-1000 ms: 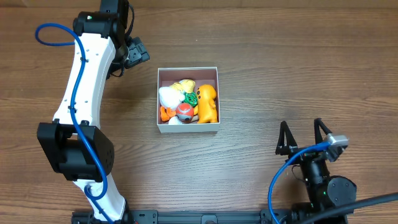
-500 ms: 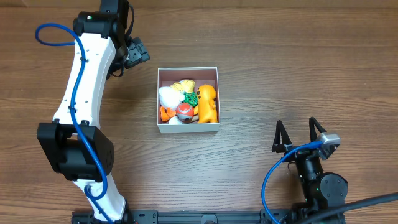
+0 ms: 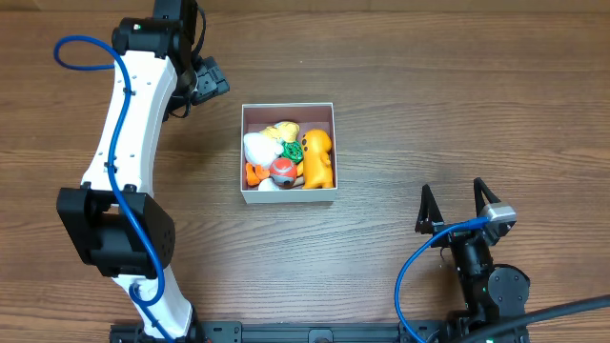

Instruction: Pack container

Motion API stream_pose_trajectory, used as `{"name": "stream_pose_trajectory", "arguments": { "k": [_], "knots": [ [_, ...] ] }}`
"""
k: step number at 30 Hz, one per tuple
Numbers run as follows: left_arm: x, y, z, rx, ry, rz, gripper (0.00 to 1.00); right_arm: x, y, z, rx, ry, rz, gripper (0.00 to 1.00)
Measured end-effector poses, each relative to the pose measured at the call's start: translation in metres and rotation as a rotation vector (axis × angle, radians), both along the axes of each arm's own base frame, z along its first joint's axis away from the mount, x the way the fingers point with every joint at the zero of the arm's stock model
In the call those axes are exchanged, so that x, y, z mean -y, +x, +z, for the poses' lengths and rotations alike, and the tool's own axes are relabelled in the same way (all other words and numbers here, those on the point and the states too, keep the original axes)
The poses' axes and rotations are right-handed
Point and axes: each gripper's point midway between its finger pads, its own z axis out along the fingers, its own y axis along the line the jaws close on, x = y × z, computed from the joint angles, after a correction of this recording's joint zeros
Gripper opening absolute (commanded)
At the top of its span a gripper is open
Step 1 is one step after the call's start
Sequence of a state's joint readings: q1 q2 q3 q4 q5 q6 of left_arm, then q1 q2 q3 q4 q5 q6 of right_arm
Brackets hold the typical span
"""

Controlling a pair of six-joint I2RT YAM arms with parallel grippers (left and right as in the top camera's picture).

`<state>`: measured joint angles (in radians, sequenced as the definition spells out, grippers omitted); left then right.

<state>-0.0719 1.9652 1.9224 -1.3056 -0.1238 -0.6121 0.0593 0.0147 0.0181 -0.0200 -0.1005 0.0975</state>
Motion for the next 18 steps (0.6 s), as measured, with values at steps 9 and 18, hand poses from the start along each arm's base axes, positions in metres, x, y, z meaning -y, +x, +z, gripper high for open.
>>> {"name": "stream_pose_trajectory", "arguments": {
  "k": [9,18],
  "knots": [
    [0.0,0.0,0.0,0.0,0.0,0.0,1.0,0.0,0.0,-0.014,-0.055,-0.009,0.0,1.0],
    [0.0,0.0,0.0,0.0,0.0,0.0,1.0,0.0,0.0,-0.014,-0.054,-0.012,0.0,1.0]
  ]
}}
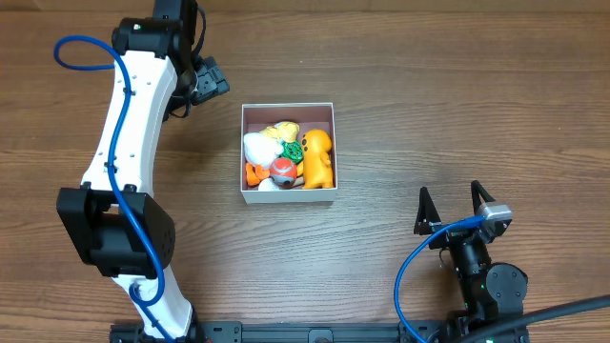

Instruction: Pack container

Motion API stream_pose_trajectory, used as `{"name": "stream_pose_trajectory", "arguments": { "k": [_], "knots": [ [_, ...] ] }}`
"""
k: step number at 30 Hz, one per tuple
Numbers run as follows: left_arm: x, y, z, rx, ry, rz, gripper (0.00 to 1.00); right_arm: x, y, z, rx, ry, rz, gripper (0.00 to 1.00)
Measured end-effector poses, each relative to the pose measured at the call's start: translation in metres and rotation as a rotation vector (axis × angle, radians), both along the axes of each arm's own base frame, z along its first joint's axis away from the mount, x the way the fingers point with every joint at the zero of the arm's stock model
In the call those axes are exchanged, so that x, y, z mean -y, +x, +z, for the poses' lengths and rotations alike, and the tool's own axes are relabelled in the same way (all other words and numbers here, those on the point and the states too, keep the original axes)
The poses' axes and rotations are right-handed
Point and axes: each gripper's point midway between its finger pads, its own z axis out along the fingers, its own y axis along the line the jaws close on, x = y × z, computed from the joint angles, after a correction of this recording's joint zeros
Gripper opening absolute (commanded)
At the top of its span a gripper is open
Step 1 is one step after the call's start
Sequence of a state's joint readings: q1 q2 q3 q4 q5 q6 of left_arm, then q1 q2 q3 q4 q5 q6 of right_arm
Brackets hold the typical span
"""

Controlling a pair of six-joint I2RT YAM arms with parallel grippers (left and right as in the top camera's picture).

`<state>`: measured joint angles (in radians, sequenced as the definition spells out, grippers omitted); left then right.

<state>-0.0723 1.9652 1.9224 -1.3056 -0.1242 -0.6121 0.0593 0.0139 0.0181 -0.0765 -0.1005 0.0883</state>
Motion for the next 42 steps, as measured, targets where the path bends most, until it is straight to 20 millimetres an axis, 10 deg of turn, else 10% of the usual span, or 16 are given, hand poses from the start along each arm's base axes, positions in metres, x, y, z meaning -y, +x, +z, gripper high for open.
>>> {"name": "stream_pose_trajectory", "arguments": {
  "k": [12,16,21,31,42],
  "knots": [
    [0.012,-0.003,0.016,0.04,-0.003,-0.03,1.0,0.0,0.0,0.0,0.0,0.0,0.0,1.0],
    [0.068,-0.032,0.095,0.242,-0.036,-0.175,1.0,0.0,0.0,0.0,0.001,0.0,0.0,1.0],
    [0.124,-0.137,0.228,0.614,-0.189,-0.413,1.0,0.0,0.0,0.0,0.0,0.0,0.0,1.0],
    [0.038,-0.261,0.326,1.043,-0.253,-0.311,1.0,0.0,0.0,0.0,0.0,-0.003,0.0,1.0],
    [-0.061,-0.352,0.306,1.181,0.024,0.089,1.0,0.0,0.0,-0.001,-0.002,-0.004,0.0,1.0]
  ]
}}
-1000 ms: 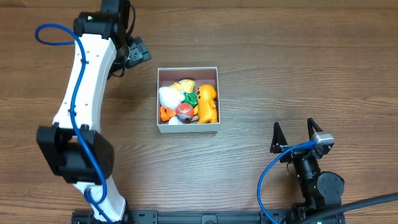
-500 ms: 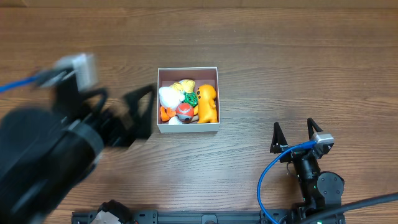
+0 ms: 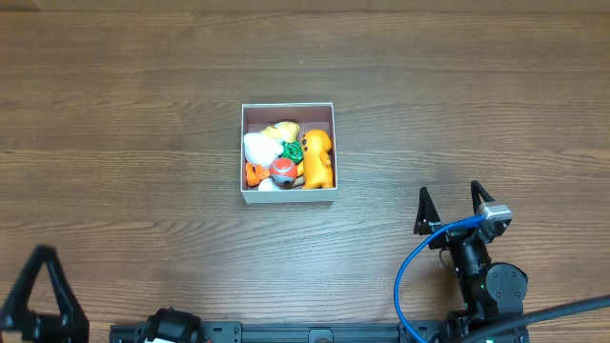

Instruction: Pack container

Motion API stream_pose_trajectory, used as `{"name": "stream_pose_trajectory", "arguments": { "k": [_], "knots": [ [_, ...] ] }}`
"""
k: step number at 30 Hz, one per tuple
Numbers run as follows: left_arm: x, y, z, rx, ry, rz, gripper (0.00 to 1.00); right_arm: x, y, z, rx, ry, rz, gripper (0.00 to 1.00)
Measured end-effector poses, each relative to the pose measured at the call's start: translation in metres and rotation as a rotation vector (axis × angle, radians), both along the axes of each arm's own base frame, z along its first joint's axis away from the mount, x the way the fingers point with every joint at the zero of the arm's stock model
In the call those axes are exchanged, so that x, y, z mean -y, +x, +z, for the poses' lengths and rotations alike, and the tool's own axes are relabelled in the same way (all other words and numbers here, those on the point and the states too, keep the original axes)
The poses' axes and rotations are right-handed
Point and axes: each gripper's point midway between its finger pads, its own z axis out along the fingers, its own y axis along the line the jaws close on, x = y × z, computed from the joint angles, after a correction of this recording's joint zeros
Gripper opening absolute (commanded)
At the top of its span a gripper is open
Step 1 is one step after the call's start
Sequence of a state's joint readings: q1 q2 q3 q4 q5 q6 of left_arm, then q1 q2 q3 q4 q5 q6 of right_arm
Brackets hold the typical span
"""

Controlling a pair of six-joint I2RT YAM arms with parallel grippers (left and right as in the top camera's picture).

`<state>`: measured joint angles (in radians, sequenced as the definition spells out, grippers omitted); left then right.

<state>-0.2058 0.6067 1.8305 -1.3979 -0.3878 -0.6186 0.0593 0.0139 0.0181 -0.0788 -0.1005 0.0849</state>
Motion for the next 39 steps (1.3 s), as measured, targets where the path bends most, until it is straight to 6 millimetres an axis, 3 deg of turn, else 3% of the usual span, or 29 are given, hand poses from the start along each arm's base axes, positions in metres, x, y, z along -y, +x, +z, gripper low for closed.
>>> {"name": "stream_pose_trajectory", "arguments": {
  "k": [5,10,17,24,32,39],
  "knots": [
    [-0.01,-0.015,-0.043,-0.015,0.006,0.1,1.0,0.0,0.0,0.0,0.0,0.0,0.0,1.0],
    [-0.013,-0.005,-0.081,0.04,-0.002,0.159,1.0,0.0,0.0,0.0,0.0,0.0,0.0,1.0],
    [-0.007,0.046,-0.126,0.132,-0.018,0.152,1.0,0.0,0.0,0.0,0.002,0.0,0.0,1.0],
    [0.0,0.101,-0.192,0.101,0.019,0.116,1.0,0.0,0.0,0.0,0.0,0.0,0.0,1.0],
    [0.021,0.139,-0.224,0.087,0.305,-0.027,1.0,0.0,0.0,0.0,0.001,0.0,0.0,1.0],
    [0.048,0.157,-0.275,-0.012,0.605,-0.232,1.0,0.0,0.0,0.0,0.0,0.0,0.0,1.0]
  ]
}}
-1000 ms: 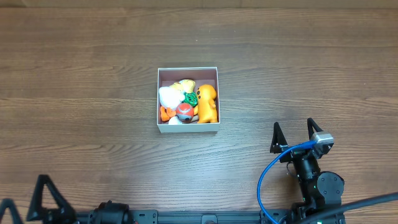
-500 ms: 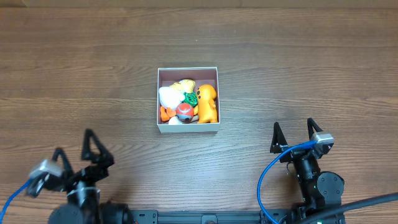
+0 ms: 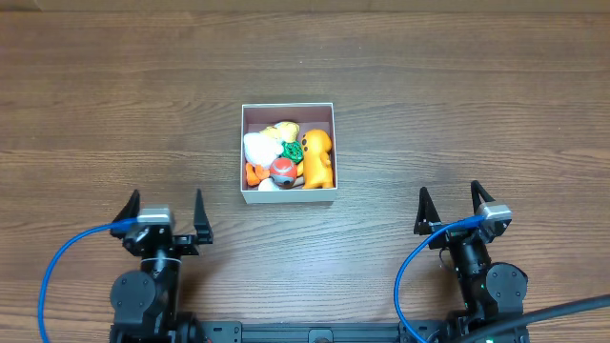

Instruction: Pack container

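Note:
A white square container (image 3: 288, 194) stands at the middle of the wooden table, filled with several small toys: an orange figure (image 3: 317, 158), a red and white ball (image 3: 283, 171), a white piece (image 3: 257, 147) and a green one (image 3: 292, 149). My left gripper (image 3: 163, 211) rests near the front edge at the left, open, with nothing between its fingers. My right gripper (image 3: 449, 207) rests at the front right, also open and empty. Both stand well apart from the container.
The dark wooden table (image 3: 457, 86) surrounds the container. Blue cables (image 3: 57, 276) loop beside each arm base at the front edge.
My left arm was low at the far front-left corner, mostly out of frame. Now it sits folded at the front left with its gripper open. The container, toys and right arm have not moved.
My left arm first reached far across the table, its gripper beyond the container's back left corner, and stayed there. Then it had pulled back to the front-left corner, and now it rests folded at the front left. The toys stayed in the container throughout.

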Motion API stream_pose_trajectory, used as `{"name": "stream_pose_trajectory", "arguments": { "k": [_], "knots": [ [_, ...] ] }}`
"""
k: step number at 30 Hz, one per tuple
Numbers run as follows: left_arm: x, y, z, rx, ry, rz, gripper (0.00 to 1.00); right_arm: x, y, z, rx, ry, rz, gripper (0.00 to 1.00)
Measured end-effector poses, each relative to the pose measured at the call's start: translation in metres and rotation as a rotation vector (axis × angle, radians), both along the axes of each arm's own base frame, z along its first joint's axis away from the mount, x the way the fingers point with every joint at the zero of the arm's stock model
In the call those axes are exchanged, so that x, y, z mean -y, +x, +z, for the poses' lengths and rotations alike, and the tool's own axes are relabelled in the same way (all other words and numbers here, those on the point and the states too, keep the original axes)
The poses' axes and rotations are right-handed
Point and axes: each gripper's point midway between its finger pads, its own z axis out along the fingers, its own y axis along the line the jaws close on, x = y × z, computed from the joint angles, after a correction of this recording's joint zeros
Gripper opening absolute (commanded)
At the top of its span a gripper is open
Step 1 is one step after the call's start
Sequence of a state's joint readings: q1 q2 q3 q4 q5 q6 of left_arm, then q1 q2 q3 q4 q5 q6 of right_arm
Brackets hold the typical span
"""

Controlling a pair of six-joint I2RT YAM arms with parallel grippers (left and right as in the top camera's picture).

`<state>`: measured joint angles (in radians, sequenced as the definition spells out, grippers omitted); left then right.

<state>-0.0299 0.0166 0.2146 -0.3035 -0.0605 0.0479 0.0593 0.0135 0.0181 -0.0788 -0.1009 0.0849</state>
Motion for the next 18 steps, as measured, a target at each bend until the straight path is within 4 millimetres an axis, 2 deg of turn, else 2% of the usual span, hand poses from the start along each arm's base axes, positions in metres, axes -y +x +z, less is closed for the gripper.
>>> {"name": "stream_pose_trajectory", "arguments": {
  "k": [9,18],
  "knots": [
    [0.017,0.012,-0.045,-0.034,0.095,-0.111,1.0,0.0,0.0,0.0,0.0,0.0,0.0,1.0],
    [0.024,0.014,-0.035,0.023,0.127,-0.149,1.0,0.0,0.0,0.0,0.0,0.0,0.0,1.0]
  ]
}}
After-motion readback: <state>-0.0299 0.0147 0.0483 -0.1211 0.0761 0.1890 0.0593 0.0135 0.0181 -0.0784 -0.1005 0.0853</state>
